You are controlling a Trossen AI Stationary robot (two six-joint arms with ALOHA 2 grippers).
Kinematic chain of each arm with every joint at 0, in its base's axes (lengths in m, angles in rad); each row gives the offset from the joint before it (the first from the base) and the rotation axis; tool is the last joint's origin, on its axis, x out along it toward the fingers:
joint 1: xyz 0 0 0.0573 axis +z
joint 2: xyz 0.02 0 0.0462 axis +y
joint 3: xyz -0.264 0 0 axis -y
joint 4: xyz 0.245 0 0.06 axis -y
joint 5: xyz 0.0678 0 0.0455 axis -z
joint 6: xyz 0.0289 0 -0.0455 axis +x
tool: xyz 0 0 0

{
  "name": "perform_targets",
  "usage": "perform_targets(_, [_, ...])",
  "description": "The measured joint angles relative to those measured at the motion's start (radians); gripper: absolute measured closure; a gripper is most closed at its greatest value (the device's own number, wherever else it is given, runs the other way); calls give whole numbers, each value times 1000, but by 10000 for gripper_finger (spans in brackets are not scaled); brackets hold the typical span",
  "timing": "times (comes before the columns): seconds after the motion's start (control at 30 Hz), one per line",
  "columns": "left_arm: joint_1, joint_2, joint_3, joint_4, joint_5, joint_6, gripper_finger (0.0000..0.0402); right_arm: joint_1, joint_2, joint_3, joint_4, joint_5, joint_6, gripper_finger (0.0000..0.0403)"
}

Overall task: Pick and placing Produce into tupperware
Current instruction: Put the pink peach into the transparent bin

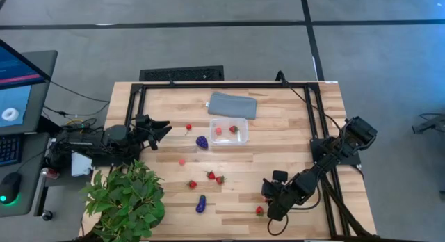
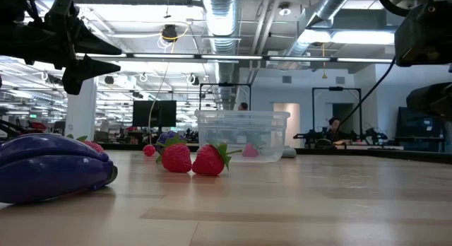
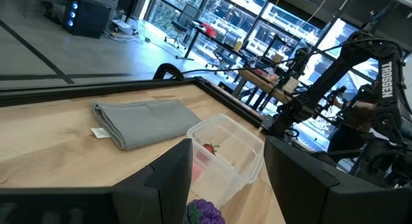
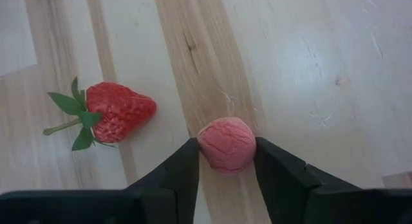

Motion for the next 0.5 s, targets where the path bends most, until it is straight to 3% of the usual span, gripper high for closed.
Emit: perform_targets(0.5, [0,0,0,0,0,0,219,0,0,0,4,-4,0,251])
